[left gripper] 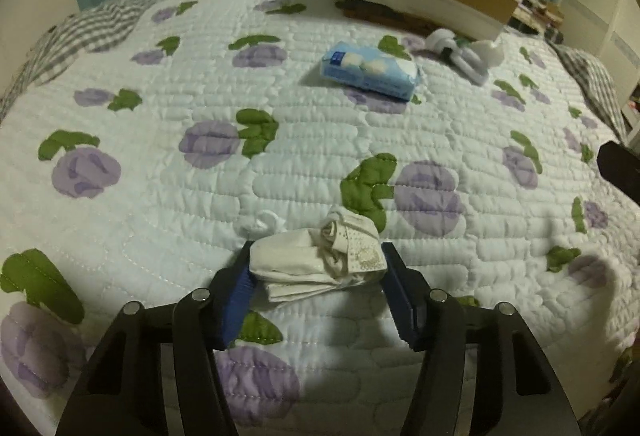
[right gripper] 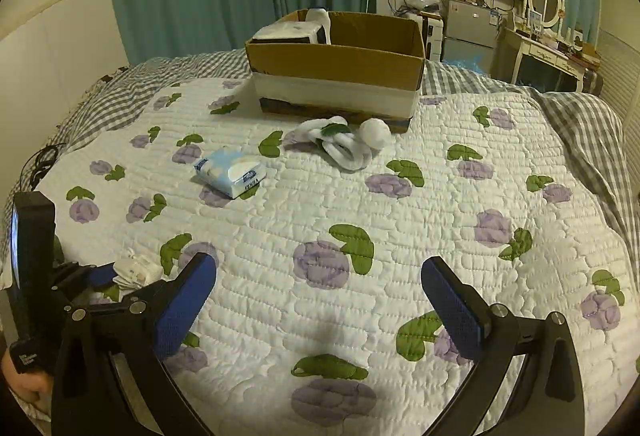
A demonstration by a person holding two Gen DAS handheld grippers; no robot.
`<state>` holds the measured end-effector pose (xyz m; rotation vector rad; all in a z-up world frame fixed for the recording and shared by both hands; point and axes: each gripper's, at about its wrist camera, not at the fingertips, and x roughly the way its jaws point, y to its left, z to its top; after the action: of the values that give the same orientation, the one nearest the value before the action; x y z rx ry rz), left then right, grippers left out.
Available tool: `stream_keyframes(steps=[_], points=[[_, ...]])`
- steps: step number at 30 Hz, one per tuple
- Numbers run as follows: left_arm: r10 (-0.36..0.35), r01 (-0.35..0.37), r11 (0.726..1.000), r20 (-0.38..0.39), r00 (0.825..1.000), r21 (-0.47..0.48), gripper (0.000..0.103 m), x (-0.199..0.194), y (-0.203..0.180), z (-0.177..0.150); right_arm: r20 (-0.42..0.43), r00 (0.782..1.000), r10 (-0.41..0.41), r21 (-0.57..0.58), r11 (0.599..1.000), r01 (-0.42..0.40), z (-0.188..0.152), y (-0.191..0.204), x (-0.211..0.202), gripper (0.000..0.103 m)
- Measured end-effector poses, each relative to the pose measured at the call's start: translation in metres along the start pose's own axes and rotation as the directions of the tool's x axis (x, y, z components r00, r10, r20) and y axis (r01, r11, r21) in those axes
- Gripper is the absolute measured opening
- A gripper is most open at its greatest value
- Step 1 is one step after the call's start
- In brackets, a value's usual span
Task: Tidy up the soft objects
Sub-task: 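Hold the mask in the left tool while the right tool grasps the blue tissue pack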
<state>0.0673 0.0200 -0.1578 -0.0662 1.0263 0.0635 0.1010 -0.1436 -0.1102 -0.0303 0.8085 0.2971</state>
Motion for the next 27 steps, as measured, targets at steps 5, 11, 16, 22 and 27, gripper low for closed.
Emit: stream_keyframes(steps=[5,11,16,22,27], points=[[-0.041,0.04,0.999,-0.006,0.999,-0.03,0.058,-0.005,0.006,0.004,0.015,1.0,0.006,-0.015,1.0,-0.006,0.003,0.006,-0.006,0.103],[-0.071,0.073,0.996,0.036,0.997,-0.047,0.057,-0.027,0.009,0.018,0.008,0.999,0.044,-0.063,0.997,-0.043,0.016,0.015,-0.003,0.103],[-0.051,0.054,0.998,0.102,0.993,-0.027,0.057,-0.049,0.015,0.048,0.012,0.997,0.08,-0.133,0.988,-0.077,0.042,0.032,0.011,0.103],[0.019,-0.022,1.0,0.172,0.985,0.017,0.057,-0.052,0.029,0.095,-0.049,0.994,0.095,-0.148,0.984,-0.101,0.065,0.049,0.053,0.103],[0.041,-0.051,0.997,0.176,0.984,0.056,0.057,-0.029,0.038,0.126,-0.123,0.986,0.113,-0.142,0.981,-0.13,0.071,0.066,0.102,0.103]])
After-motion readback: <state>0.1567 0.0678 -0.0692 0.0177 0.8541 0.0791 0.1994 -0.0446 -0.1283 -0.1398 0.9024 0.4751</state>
